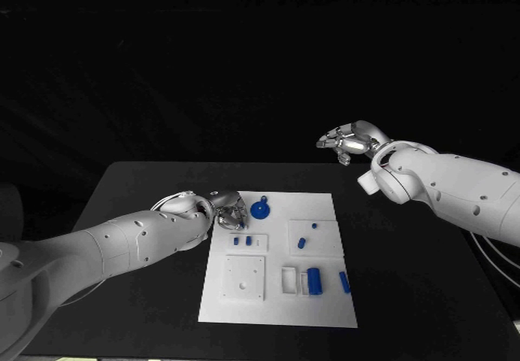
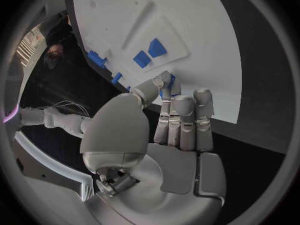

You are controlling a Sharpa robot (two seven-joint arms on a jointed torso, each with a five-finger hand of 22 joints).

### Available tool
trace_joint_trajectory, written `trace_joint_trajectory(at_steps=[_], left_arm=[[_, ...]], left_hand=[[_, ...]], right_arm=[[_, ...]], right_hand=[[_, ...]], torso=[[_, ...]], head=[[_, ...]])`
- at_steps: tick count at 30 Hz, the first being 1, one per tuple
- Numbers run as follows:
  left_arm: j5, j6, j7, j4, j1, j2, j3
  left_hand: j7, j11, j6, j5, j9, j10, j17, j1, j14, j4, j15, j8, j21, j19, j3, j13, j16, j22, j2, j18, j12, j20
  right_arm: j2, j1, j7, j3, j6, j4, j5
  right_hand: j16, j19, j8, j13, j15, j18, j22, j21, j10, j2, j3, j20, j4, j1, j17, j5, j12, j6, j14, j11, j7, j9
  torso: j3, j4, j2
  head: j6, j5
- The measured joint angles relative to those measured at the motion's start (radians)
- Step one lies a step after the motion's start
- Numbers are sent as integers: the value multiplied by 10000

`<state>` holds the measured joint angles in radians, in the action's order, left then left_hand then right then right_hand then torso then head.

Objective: Assemble the parts on the task board

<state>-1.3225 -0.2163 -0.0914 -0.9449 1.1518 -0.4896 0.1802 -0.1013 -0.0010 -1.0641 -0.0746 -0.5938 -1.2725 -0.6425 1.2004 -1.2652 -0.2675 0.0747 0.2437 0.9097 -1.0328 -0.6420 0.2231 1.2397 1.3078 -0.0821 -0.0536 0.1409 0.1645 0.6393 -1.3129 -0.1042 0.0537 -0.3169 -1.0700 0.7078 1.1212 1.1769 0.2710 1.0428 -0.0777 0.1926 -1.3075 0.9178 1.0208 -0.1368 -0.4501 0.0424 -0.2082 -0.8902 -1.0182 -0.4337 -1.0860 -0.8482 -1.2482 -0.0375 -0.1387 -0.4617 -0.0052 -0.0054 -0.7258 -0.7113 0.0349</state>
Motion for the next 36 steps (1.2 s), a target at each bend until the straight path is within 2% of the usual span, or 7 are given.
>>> trace_joint_trajectory(at_steps=[22, 36], left_arm=[[137, -192, -12, -5, -6, -60, -5], [286, -269, -38, -189, -13, -124, -10]], left_hand=[[22, 6, 22, -37, -2, -16, -1, -24, 0, -34, 0, 34, 0, 0, -18, 14, -1, -3, 23, 3, -27, -5], [2, 13, 2, -36, -14, -68, 8, -21, 0, -54, 0, 33, 0, 16, -44, 30, 34, -3, 15, 3, -16, -24]], right_arm=[[-3, 0, -1, 0, 2, 16, 0], [-13, 1, -1, 0, 4, 25, 0]], right_hand=[[0, 13, 0, -10, 0, -1, 1, 0, 0, 0, 0, -17, 0, 0, 0, 0, 0, 20, 0, 0, -20, 0], [0, 14, 0, -10, 0, -1, 2, 0, 0, 0, 0, -19, 0, 0, 0, 0, 0, 17, 0, 0, -17, 0]], torso=[[-6, 9, 0], [-3, 5, 1]], head=[[10, -25], [-9, -43]])
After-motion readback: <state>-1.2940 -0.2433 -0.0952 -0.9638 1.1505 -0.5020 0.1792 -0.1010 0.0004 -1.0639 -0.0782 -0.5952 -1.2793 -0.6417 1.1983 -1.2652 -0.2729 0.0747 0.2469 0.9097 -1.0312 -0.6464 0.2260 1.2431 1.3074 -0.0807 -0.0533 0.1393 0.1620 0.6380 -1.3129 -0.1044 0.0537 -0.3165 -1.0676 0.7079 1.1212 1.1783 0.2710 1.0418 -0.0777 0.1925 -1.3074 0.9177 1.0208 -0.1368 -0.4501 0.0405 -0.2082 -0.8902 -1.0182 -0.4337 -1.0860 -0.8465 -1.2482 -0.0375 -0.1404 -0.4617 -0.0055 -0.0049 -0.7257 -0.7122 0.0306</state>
